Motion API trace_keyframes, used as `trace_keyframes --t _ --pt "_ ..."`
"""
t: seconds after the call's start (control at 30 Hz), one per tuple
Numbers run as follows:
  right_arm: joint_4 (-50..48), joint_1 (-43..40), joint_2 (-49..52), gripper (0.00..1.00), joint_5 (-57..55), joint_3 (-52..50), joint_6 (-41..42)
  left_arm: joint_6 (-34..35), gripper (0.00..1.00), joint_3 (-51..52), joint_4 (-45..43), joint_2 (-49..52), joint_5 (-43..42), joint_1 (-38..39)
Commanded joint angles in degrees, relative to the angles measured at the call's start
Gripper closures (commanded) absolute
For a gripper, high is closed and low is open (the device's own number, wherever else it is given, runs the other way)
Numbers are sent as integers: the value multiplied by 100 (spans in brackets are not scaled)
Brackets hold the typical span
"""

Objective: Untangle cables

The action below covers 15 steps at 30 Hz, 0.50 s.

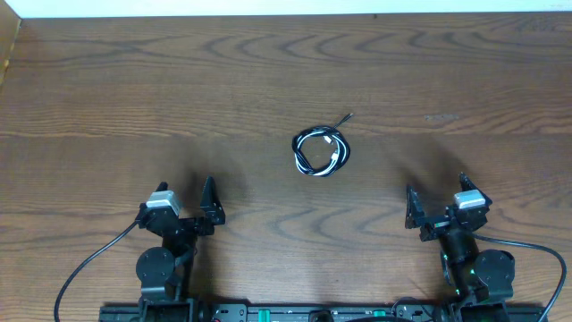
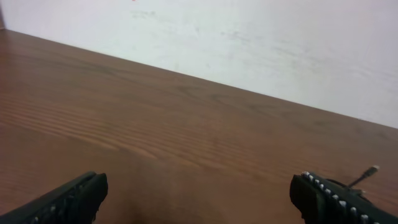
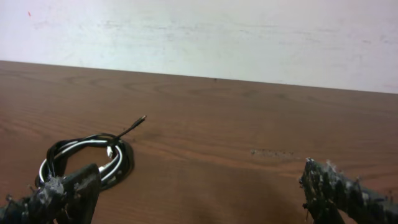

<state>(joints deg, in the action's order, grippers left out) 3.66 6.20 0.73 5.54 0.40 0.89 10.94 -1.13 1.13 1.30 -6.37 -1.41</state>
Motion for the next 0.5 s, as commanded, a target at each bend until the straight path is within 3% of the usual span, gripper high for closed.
trace_keyframes --t 0.0,0.47 --pt "28 33 2 1 -50 -9 33 24 1 -42 122 17 -369 -24" --pt "26 33 2 1 -50 -9 33 -367 1 -428 122 299 -369 -24"
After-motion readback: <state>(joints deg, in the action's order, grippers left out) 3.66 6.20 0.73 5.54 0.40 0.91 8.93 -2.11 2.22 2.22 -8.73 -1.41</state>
